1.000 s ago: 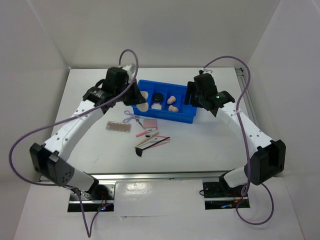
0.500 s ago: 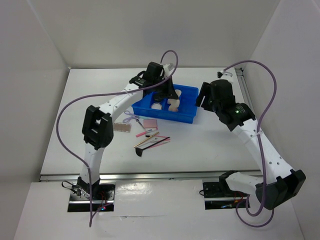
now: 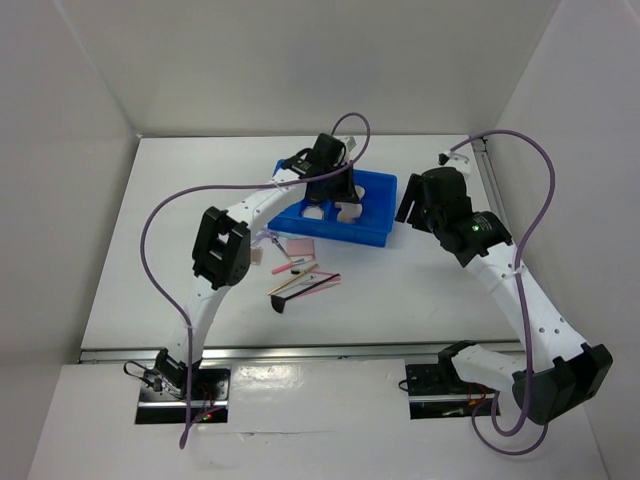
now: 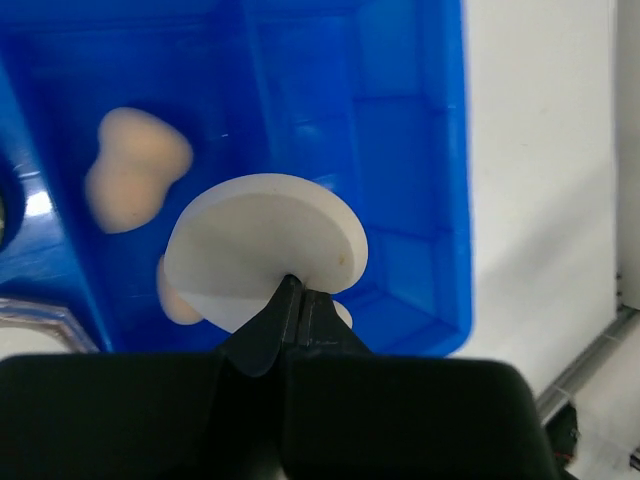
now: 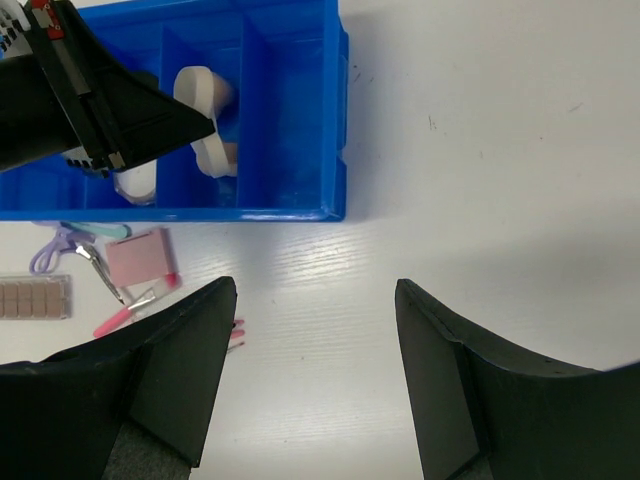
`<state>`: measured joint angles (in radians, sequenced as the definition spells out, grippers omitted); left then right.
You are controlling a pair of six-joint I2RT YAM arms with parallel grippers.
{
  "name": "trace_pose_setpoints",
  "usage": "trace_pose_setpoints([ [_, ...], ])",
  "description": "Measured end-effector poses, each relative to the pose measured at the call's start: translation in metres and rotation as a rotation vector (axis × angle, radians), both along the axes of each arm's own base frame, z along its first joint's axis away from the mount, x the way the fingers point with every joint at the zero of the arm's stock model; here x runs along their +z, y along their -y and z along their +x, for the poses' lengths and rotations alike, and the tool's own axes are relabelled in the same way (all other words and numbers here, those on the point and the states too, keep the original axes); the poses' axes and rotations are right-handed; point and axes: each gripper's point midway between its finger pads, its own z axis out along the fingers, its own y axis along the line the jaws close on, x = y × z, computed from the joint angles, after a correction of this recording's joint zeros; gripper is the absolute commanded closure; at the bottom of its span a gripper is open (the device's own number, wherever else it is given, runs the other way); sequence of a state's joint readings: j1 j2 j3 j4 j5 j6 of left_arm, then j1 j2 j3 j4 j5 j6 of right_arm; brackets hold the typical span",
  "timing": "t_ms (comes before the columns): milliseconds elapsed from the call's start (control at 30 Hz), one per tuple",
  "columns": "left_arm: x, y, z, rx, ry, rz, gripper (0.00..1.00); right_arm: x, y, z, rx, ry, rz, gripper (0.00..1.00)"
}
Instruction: Organize the makeup
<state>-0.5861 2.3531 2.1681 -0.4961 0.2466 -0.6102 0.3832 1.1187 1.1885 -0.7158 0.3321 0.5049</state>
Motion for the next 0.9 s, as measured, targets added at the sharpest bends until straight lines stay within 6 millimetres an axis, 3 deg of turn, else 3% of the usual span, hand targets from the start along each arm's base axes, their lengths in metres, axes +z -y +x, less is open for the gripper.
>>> trace_pose_setpoints([
  [267, -0.035, -0.023, 0.003, 0.085, -0.042, 0.136, 0.98, -0.007, 0.0, -0.002, 0.004, -0.018, -0.004, 0.28],
  [333, -0.037, -0.026, 0.003, 0.095, -0.044, 0.154, 0.91, -0.011, -0.001, -0.003, 0.007, -0.029, -0.005, 0.28],
  [367, -0.035, -0.027, 0.003, 0.099, -0.044, 0.16, 0.81, -0.012, -0.001, -0.003, 0.007, -0.032, -0.002, 0.28],
  [433, -0.031, -0.027, 0.005, 0.1, -0.033, 0.164, 0.72, -0.013, -0.001, -0.004, 0.009, -0.035, -0.001, 0.28],
  [467, -0.029, -0.026, 0.005, 0.1, -0.033, 0.166, 0.61, -0.013, -0.001, -0.004, 0.009, -0.036, -0.002, 0.28],
  [600, -0.027, -0.025, 0.004, 0.091, -0.025, 0.166, 0.42, -0.016, -0.001, -0.005, 0.011, -0.043, -0.003, 0.28],
  [633, -0.027, -0.025, 0.004, 0.089, -0.025, 0.167, 0.32, -0.016, -0.001, -0.005, 0.011, -0.043, -0.002, 0.28],
  [900, -0.021, -0.027, 0.002, 0.072, -0.017, 0.181, 0.28, -0.017, -0.003, -0.005, 0.018, -0.046, 0.002, 0.28],
])
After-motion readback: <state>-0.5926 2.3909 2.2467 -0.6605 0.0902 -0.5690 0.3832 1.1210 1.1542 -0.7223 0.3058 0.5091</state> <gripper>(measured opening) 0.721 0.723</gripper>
